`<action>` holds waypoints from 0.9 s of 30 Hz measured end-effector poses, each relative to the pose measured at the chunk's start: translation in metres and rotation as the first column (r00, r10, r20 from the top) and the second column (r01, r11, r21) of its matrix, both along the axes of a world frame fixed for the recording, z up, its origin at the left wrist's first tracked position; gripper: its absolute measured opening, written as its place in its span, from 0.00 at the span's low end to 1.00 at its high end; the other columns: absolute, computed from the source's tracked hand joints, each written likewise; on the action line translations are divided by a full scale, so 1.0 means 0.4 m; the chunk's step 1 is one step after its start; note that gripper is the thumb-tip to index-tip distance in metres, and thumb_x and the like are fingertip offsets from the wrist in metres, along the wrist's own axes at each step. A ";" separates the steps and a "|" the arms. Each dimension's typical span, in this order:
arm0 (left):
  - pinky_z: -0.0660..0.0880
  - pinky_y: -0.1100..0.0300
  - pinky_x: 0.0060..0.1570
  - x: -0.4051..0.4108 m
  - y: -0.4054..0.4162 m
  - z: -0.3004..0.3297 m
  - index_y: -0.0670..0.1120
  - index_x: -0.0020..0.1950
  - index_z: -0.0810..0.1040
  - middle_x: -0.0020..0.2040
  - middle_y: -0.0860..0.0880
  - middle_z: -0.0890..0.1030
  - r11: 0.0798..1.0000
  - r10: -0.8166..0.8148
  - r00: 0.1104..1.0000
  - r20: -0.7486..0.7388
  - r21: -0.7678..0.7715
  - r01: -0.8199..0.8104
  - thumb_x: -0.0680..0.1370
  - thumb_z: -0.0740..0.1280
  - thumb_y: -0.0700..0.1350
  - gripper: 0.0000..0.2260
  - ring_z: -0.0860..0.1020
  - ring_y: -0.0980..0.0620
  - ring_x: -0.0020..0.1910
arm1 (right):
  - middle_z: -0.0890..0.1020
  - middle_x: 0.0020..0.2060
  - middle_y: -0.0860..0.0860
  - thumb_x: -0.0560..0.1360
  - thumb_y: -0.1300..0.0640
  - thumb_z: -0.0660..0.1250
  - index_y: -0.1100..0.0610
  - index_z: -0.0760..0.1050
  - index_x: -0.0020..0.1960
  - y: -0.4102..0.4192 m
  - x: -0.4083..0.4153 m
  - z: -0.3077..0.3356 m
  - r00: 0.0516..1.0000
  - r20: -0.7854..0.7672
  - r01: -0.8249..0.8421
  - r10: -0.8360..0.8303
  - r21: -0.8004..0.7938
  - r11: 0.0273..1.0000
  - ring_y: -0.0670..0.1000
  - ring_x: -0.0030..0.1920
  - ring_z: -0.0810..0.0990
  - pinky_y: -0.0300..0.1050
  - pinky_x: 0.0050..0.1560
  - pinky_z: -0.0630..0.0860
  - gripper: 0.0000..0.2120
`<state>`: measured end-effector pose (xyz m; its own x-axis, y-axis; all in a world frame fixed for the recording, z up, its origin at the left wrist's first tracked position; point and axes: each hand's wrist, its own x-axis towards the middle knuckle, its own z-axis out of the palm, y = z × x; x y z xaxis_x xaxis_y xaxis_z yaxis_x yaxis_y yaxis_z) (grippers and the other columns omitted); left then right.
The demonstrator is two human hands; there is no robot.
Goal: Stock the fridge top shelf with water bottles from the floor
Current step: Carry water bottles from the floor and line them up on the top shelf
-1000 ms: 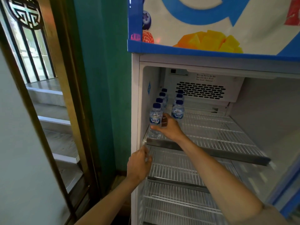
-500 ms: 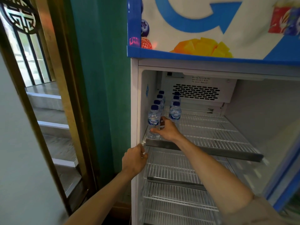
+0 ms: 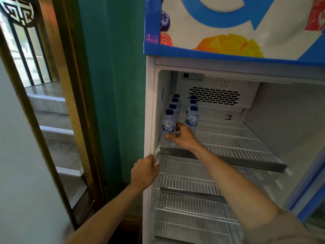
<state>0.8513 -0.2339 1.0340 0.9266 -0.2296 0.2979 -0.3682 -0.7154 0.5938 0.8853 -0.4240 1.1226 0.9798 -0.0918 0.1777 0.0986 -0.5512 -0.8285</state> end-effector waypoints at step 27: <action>0.80 0.55 0.43 -0.070 -0.012 0.077 0.47 0.48 0.76 0.43 0.50 0.81 0.997 -0.078 0.995 0.065 0.008 0.078 0.78 0.67 0.49 0.06 0.79 0.52 0.40 | 0.74 0.69 0.52 0.74 0.51 0.74 0.55 0.66 0.74 0.008 -0.082 -0.025 0.992 0.015 0.126 -0.126 0.022 0.992 0.52 0.69 0.72 0.46 0.68 0.69 0.32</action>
<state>0.8233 -0.2386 1.0647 0.8844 -0.3021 0.3558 -0.4609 -0.6861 0.5629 0.8526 -0.4210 1.1125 0.9572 -0.2180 0.1905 0.0434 -0.5425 -0.8389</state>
